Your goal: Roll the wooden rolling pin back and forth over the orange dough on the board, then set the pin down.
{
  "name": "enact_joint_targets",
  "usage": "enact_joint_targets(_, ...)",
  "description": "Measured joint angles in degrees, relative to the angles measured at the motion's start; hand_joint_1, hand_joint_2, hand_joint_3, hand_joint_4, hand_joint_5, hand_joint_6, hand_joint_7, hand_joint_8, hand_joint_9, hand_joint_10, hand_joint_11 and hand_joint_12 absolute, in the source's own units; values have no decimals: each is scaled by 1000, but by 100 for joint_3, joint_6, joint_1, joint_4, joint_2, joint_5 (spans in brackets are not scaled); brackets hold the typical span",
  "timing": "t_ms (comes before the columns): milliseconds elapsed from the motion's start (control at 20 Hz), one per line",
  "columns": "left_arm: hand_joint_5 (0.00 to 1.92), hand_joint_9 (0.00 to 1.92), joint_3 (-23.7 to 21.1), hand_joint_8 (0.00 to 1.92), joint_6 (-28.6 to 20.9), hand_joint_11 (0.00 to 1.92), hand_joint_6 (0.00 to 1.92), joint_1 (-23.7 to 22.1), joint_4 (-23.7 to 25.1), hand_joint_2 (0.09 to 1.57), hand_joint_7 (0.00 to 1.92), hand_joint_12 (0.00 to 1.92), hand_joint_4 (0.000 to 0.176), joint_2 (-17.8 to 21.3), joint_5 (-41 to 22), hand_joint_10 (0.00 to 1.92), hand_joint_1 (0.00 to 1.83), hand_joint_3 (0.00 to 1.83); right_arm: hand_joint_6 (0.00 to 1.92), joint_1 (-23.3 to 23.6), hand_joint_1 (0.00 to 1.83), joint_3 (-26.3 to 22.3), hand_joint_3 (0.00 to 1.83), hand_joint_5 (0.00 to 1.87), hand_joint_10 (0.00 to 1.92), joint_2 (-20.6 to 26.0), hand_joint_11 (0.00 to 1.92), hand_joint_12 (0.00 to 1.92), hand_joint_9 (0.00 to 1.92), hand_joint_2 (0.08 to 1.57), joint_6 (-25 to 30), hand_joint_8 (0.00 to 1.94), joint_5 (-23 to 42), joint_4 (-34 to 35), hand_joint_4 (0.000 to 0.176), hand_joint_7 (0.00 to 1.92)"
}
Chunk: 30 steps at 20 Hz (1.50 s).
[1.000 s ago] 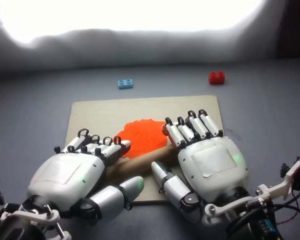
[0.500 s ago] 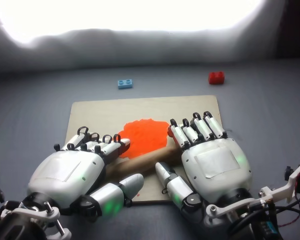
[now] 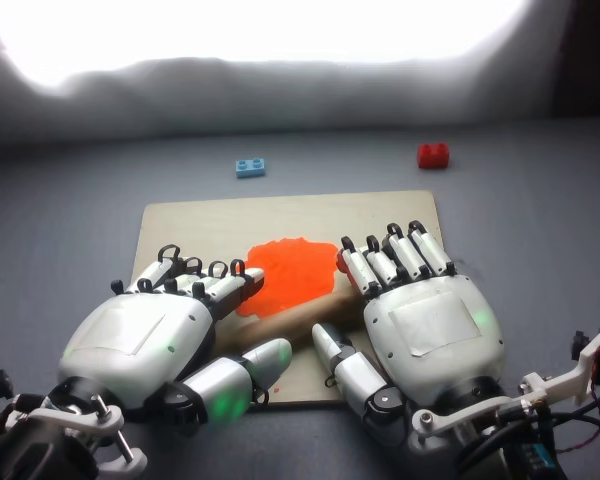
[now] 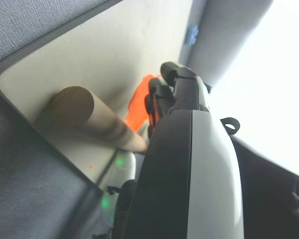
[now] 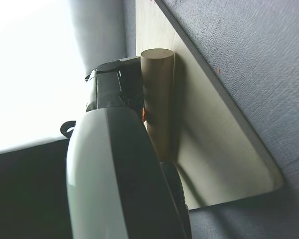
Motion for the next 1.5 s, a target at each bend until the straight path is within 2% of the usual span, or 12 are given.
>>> enact_joint_targets(200,347,345,0,4,-2,0,8,-2,2,1381,408,595,0,0,17,5,0,0,858,0,0,-2,1,71,929,-7,0,1142,11,1395,-94,320,28,76,0,313)
enact_joint_targets(250,343,338,0,1,-2,0,6,-2,2,1385,402,596,0,0,17,2,0,2,860,0,0,-2,0,61,940,-11,0,1292,11,1385,-122,325,31,129,0,306)
enact_joint_targets(350,338,325,0,0,-2,0,3,-2,2,1386,393,574,0,0,17,1,0,2,874,0,0,-2,0,60,960,-17,0,1360,13,1378,-133,345,63,166,0,310)
enact_joint_targets(500,342,319,0,0,-2,0,3,-2,2,1383,390,547,0,0,20,4,0,0,872,0,0,-26,0,68,954,-17,0,1267,13,1382,-146,360,85,173,0,307)
enact_joint_targets(950,334,317,-13,1,-4,0,1,-17,9,1380,374,535,0,48,98,3,0,0,857,0,0,-26,0,42,887,-17,0,1204,0,1381,-146,360,105,175,0,267)
enact_joint_targets(1050,344,339,-13,7,-7,0,4,-37,9,1380,400,599,0,48,111,9,0,0,856,0,0,-26,0,41,855,-17,0,1159,0,1381,-149,357,105,173,0,262)
enact_joint_targets(1500,327,332,-35,0,-17,0,0,-48,31,1383,389,579,0,98,146,2,0,1,845,37,0,-31,0,58,880,-17,0,1185,1,1378,-153,357,164,166,0,275)
